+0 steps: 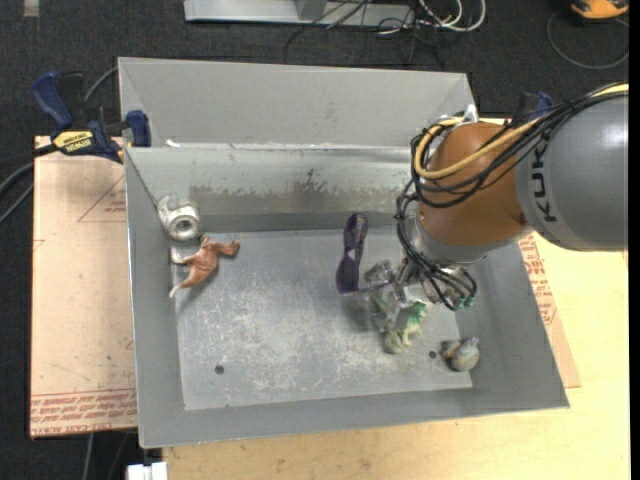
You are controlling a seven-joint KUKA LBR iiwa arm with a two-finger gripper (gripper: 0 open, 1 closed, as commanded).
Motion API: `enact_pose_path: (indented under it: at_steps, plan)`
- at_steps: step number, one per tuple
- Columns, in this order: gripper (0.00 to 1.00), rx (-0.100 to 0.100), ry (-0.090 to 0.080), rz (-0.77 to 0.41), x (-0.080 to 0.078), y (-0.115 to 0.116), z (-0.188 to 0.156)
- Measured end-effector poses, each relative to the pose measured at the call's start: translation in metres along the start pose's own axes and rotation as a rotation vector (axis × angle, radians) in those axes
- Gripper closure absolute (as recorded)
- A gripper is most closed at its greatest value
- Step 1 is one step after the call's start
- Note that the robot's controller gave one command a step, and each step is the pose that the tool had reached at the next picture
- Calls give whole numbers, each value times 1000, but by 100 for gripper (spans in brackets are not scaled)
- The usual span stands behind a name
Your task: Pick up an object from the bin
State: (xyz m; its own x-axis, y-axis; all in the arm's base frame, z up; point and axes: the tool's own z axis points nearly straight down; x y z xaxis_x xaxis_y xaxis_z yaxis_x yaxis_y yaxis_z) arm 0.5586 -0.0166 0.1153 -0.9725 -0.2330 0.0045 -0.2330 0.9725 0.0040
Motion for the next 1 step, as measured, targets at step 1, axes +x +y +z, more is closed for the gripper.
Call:
enact_pose_path:
  at_steps: [1]
  plan:
    - [100, 0, 0, 1, 0, 0, -9]
